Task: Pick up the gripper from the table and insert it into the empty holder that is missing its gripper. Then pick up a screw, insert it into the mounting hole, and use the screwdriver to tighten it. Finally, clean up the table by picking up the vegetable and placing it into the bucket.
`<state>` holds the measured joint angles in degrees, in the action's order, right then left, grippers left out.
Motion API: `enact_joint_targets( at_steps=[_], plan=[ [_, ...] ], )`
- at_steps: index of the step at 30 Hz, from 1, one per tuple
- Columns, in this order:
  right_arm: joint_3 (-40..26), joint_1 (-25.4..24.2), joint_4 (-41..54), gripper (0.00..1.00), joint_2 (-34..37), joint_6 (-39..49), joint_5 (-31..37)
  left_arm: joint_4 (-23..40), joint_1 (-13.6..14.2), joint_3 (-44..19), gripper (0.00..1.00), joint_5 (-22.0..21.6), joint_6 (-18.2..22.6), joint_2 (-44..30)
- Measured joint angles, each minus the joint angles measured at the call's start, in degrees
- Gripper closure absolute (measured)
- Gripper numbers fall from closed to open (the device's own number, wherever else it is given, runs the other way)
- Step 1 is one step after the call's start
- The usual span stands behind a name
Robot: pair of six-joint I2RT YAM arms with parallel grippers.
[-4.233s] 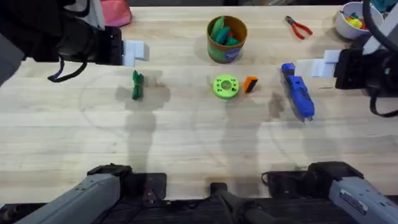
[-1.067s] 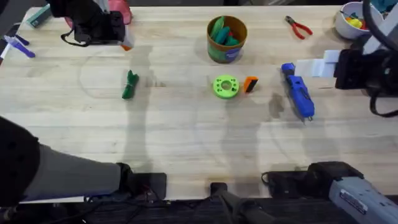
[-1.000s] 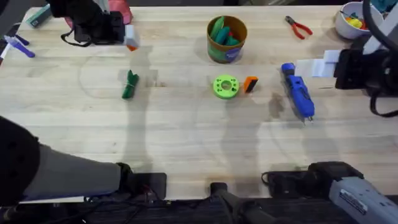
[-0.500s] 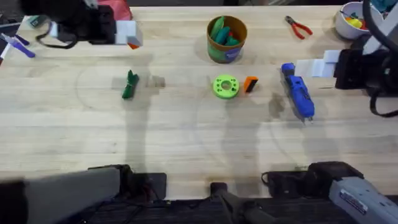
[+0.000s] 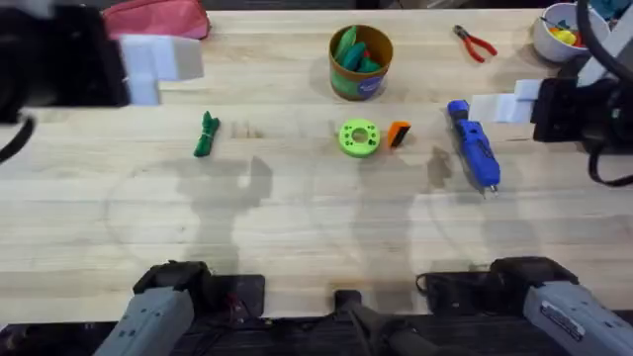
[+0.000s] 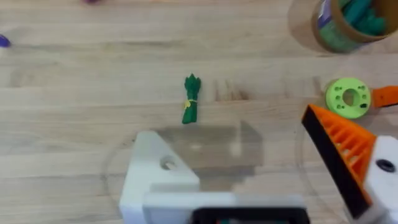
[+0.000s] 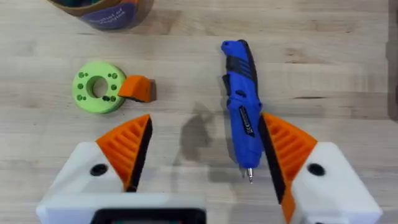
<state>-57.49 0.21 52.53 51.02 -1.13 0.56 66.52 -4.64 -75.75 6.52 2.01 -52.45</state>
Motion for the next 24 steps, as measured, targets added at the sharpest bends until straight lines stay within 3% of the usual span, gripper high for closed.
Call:
enact_joint_targets(
  at_steps=[8, 17, 21, 24],
  plan=[
    [0.0, 0.0, 0.0, 0.008, 0.0, 0.0, 0.0, 2.1, 0.0, 0.0, 0.015, -0.3, 1.0, 9.1],
    [0.0, 0.0, 0.0, 0.008, 0.0, 0.0, 0.0, 0.8, 0.0, 2.6, 0.015, -0.3, 1.0, 9.6],
    [0.0, 0.0, 0.0, 0.009, 0.0, 0.0, 0.0, -4.9, 0.0, 7.6, 0.014, -0.3, 1.0, 9.7],
    [0.0, 0.0, 0.0, 0.008, 0.0, 0.0, 0.0, -14.2, 0.1, 15.0, 0.014, 0.0, 1.1, 11.1]
  ],
)
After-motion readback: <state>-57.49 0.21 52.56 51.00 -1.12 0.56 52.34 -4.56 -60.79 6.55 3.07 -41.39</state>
